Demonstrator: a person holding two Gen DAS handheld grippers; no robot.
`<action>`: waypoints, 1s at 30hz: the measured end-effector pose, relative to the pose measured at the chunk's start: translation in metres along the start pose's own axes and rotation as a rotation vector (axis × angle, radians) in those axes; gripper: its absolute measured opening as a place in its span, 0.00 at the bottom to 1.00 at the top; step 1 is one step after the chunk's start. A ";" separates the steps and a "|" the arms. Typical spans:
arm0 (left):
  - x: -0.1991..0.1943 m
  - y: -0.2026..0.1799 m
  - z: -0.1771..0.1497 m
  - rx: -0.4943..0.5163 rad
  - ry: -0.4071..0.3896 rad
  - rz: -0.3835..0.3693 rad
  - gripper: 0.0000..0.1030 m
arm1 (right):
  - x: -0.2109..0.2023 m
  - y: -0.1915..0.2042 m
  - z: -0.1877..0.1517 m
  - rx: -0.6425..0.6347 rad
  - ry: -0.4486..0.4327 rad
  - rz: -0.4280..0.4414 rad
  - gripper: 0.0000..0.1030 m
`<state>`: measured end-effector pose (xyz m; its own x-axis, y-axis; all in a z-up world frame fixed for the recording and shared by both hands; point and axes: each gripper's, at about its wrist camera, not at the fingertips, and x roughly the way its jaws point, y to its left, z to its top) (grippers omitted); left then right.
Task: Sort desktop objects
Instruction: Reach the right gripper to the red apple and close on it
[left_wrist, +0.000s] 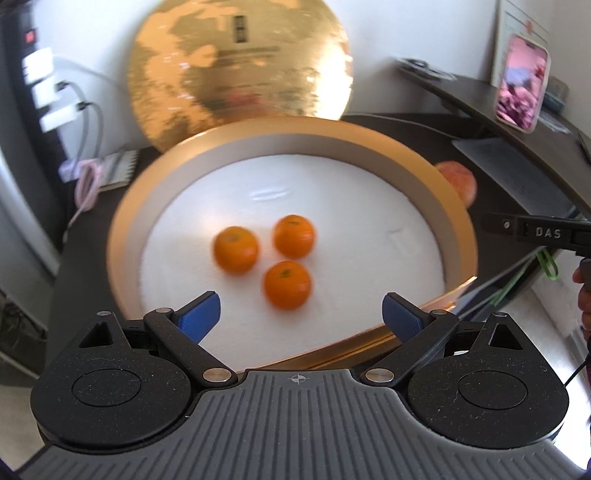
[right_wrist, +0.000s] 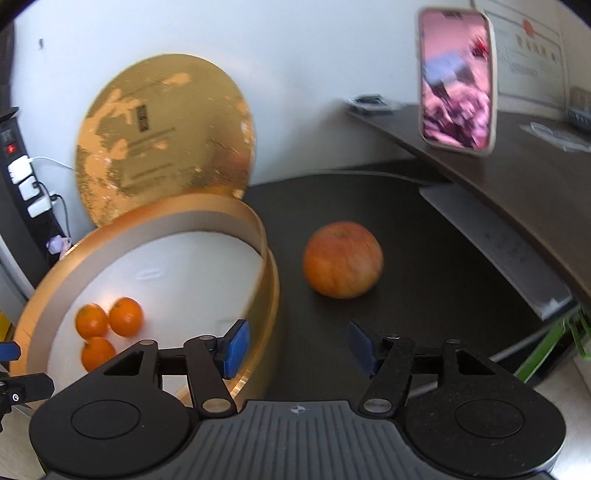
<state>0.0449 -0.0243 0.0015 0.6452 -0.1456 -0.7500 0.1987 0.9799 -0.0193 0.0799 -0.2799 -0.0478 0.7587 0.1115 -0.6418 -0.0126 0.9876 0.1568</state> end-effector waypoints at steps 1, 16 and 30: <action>0.002 -0.005 0.001 0.011 0.005 -0.003 0.95 | 0.002 -0.003 -0.001 0.007 0.001 -0.005 0.62; 0.029 -0.033 0.020 0.069 0.029 -0.028 0.95 | 0.059 -0.039 0.016 0.051 -0.055 -0.007 0.83; 0.048 -0.032 0.034 0.071 0.052 -0.005 0.95 | 0.107 -0.052 0.037 0.145 -0.050 0.021 0.90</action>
<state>0.0943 -0.0671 -0.0113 0.6052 -0.1414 -0.7834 0.2551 0.9667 0.0226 0.1861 -0.3234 -0.0974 0.7908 0.1229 -0.5996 0.0626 0.9583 0.2790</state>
